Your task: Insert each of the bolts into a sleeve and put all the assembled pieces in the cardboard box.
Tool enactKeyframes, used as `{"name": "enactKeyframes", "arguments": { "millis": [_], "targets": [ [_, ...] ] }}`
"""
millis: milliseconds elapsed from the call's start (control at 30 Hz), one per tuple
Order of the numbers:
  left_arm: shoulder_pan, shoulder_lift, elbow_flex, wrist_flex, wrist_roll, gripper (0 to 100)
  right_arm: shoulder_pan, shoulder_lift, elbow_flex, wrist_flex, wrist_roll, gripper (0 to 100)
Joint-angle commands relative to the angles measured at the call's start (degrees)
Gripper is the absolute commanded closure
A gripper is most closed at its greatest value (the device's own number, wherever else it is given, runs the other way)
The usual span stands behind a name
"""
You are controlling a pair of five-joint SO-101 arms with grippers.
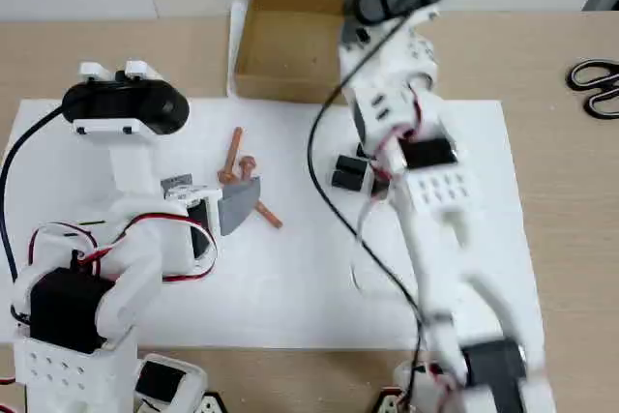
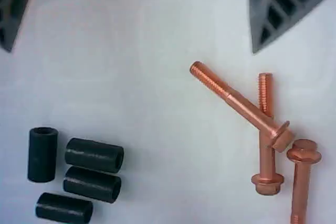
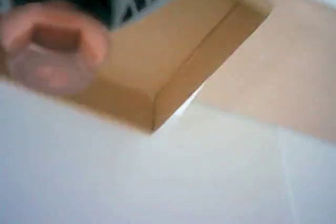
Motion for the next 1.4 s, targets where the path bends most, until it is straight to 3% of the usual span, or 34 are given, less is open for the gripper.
{"name": "enactKeyframes", "arguments": {
  "millis": [0, 300, 567, 867, 1067, 1367],
  "targets": [
    [-0.4, -0.7, -2.3, 0.3, -0.2, 73, 0.3, 13.9, -11.3, -14.5, 0.4, 99.5],
    [-1.1, -0.7, -2.2, 0.3, -0.2, 73, 0.0, 44.0, -34.5, -18.8, 0.4, 99.3],
    [-4.5, -0.7, 2.1, -0.2, -0.2, 73, -2.3, 57.1, -43.1, -18.2, 0.6, 98.9],
    [-4.5, -0.7, 2.2, -0.2, -0.2, 73, -4.3, 58.0, -43.2, -10.9, 0.6, 75.7],
    [-4.4, -0.7, 2.2, -0.2, -0.2, 73, -3.9, 56.7, -48.4, -8.0, 0.6, 75.7],
    [-4.4, -0.8, 2.1, 1.0, -0.4, 73, -2.5, 35.6, -52.8, 17.3, 0.4, 75.7]
  ]
}}
